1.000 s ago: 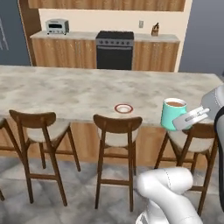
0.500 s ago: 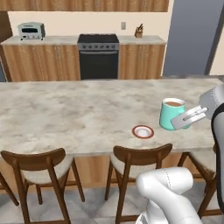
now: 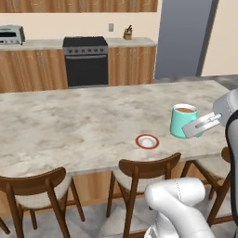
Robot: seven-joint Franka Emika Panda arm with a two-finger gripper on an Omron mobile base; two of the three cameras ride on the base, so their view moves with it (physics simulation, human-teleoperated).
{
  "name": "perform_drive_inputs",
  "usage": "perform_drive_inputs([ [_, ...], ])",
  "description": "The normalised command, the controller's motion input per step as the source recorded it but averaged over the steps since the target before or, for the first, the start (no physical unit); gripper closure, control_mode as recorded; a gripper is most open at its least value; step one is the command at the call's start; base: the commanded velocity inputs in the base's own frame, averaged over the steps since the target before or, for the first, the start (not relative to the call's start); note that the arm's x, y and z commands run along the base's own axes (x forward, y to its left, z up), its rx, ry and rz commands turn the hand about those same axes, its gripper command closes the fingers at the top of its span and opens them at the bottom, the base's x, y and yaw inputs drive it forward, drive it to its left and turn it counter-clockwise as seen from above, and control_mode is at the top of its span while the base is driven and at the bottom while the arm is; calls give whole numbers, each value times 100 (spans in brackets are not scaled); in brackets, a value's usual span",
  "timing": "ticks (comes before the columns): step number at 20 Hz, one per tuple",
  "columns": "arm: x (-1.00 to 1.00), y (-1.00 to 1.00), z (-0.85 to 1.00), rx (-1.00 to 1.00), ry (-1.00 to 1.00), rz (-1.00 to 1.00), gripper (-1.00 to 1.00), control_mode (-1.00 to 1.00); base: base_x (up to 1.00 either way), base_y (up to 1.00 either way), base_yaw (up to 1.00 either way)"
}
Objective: Pick the cup of tea, navigate to the dining table, and place it on the saucer.
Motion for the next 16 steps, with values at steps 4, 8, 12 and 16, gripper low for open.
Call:
perform_drive_inputs([
  [4, 0, 0, 0, 0, 0, 0, 100, 100, 85, 35, -7],
  [8, 0, 0, 0, 0, 0, 0, 100, 100, 4, 1, 0],
  [12, 0, 0, 0, 0, 0, 0, 100, 100, 0, 0, 0],
  [16, 0, 0, 0, 0, 0, 0, 100, 100, 0, 0, 0],
])
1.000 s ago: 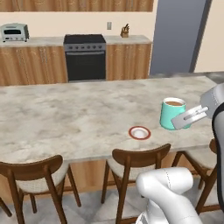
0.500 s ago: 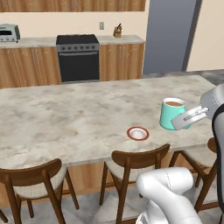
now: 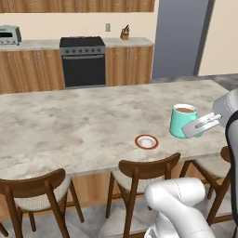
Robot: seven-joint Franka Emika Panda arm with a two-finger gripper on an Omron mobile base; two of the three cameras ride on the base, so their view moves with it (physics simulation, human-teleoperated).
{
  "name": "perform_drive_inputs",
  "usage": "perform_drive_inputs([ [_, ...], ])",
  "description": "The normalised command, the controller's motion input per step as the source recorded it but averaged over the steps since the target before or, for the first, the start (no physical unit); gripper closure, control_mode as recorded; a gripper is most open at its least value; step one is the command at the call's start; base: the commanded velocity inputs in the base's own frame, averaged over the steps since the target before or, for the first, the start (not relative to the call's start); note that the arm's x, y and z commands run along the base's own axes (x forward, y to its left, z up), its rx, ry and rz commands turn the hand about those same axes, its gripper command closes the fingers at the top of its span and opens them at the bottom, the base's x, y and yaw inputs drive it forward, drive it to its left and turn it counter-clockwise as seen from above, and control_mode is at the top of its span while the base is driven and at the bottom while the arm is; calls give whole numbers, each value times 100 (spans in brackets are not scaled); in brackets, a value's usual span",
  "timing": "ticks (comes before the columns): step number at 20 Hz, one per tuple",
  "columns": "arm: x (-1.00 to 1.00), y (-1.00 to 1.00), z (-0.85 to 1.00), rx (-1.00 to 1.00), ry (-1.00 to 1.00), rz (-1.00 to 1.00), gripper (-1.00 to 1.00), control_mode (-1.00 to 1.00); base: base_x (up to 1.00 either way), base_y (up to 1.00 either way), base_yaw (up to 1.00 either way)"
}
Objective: Pick the cup of tea, navigate to the dining table, and place it on the saucer.
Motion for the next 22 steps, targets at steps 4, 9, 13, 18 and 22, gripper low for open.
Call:
perform_drive_inputs([
  [4, 23, -16, 0, 0, 0, 4, 100, -100, 1, 0, 0],
  [9, 26, -38, 0, 0, 1, 22, 100, -100, 0, 0, 0],
  [13, 38, -43, -9, 0, 0, 39, 100, -100, 0, 0, 0],
  [18, 79, -9, -32, 0, 2, 34, 100, -100, 0, 0, 0],
  [22, 96, 0, -51, 0, 8, 27, 100, -100, 0, 0, 0],
])
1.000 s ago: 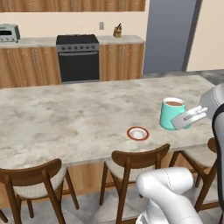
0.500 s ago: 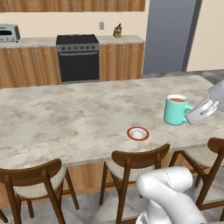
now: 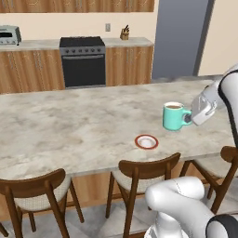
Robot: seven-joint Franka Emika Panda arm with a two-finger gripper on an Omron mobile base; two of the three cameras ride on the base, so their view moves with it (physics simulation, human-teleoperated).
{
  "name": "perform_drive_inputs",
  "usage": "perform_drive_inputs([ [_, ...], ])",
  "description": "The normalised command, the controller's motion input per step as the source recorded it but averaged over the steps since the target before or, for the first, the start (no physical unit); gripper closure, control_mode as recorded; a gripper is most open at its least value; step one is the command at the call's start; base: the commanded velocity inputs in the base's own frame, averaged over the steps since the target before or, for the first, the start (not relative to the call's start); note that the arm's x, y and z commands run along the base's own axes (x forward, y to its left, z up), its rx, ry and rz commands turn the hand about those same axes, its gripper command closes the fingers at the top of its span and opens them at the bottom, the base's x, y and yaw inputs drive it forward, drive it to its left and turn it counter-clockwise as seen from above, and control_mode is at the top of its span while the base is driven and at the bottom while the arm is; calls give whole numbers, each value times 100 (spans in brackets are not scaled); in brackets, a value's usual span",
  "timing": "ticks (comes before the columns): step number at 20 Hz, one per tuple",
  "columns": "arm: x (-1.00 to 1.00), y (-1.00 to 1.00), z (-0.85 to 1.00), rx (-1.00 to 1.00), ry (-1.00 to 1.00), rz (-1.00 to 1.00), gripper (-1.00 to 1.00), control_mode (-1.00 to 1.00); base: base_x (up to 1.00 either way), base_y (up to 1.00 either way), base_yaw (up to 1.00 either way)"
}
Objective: Pick the cup of tea, navigate to the dining table, and place it on the saucer.
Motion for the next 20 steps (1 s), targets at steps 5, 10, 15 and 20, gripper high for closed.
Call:
perform_drive_inputs([
  [5, 28, -11, -44, -1, -2, 26, 100, -100, 0, 0, 0],
  [10, 24, -21, -36, -2, 0, 23, 100, -100, 0, 0, 0],
  [15, 52, -2, -35, -2, 0, 9, 100, -100, 0, 0, 0],
  [20, 54, -2, -32, 0, 0, 0, 100, -100, 0, 0, 0],
])
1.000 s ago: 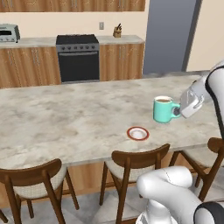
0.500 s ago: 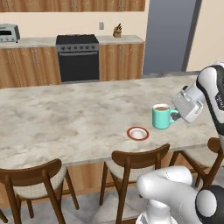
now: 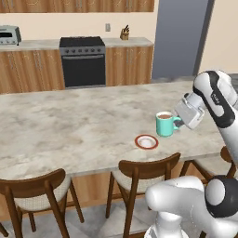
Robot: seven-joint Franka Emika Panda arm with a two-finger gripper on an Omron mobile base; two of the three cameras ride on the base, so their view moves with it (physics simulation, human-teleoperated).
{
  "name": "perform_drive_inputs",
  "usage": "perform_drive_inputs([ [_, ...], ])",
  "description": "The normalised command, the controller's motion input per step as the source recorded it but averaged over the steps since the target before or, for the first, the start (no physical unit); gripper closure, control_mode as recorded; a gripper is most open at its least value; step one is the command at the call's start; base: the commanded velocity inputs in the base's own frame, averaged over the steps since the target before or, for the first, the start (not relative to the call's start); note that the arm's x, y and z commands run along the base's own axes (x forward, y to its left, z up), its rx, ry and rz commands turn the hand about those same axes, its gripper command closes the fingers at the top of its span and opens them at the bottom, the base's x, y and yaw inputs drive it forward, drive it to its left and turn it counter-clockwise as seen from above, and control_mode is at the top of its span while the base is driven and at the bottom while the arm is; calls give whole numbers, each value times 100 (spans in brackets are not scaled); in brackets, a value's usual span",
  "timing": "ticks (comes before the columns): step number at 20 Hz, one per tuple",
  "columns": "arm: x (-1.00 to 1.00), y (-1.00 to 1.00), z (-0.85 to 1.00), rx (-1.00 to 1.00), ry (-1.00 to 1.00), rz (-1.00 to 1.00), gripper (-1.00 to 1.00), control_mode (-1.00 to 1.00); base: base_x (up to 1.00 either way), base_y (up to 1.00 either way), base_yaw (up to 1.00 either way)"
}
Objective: Pick the cup of tea, navigate to the dining table, and place it on the saucer.
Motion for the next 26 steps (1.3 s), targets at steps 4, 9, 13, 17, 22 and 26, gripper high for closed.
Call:
perform_drive_inputs([
  [4, 21, -2, -56, 0, 0, 0, 100, -100, 0, 0, 0],
  [9, 31, -1, -45, 0, -1, 0, 100, -100, 0, 0, 0],
  [13, 50, -4, -23, 0, -3, 0, 100, -100, 0, 0, 0],
  [17, 38, -9, -33, 0, -5, 0, 100, -100, 0, 0, 0],
  [22, 34, -1, -39, 0, -8, 0, 100, -100, 0, 0, 0],
  [26, 35, 0, -26, 0, -6, 0, 100, -100, 0, 0, 0],
])
